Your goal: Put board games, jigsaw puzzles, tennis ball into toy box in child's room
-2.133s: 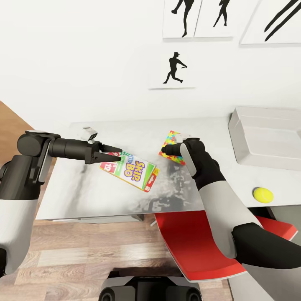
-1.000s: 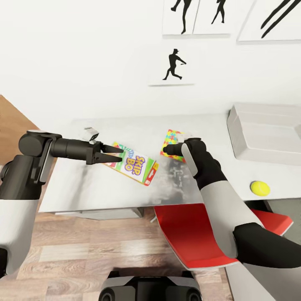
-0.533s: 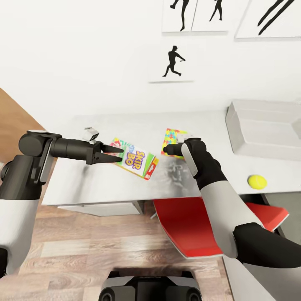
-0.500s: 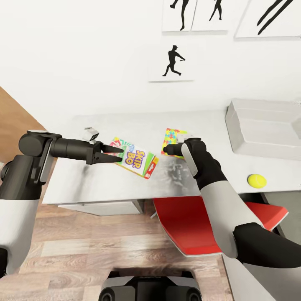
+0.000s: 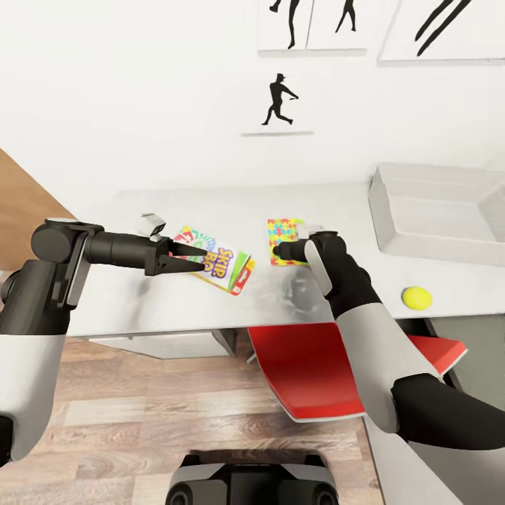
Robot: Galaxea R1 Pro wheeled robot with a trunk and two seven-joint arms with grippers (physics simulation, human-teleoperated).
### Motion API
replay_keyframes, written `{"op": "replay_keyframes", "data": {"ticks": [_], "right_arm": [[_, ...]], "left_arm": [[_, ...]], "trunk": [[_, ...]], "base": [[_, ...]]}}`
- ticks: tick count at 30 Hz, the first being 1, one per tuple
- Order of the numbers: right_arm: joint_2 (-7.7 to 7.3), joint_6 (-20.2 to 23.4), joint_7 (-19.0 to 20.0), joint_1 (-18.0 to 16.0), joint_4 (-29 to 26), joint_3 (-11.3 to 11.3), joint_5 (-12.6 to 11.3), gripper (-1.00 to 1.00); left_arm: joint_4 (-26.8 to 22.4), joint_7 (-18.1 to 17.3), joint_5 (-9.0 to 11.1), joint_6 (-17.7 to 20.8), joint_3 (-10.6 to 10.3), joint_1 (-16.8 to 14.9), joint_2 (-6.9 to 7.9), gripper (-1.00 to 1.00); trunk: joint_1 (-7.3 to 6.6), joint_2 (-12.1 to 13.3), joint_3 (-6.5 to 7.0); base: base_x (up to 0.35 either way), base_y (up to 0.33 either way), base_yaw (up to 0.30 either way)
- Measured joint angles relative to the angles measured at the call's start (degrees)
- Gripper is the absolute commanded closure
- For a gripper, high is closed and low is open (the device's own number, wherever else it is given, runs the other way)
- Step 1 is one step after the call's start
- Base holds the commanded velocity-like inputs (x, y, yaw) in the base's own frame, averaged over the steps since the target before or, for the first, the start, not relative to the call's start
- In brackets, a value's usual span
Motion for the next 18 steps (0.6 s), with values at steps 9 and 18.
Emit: {"op": "replay_keyframes", "data": {"ticks": [9, 18], "right_arm": [[-0.03, 0.1, -0.06, 0.0, 0.11, 0.0, 1.2, -1.0], [-0.02, 0.09, -0.03, 0.0, 0.08, -0.01, 1.04, -1.0]], "left_arm": [[-0.01, 0.0, 0.04, 0.01, 0.03, 0.01, 0.01, -1.0], [-0.01, 0.0, 0.05, 0.01, 0.0, -0.01, 0.01, -1.0]], "trunk": [[0.02, 0.01, 0.0], [0.01, 0.0, 0.0]], "base": [[-0.134, 0.006, 0.0], [-0.146, 0.011, 0.0]]}}
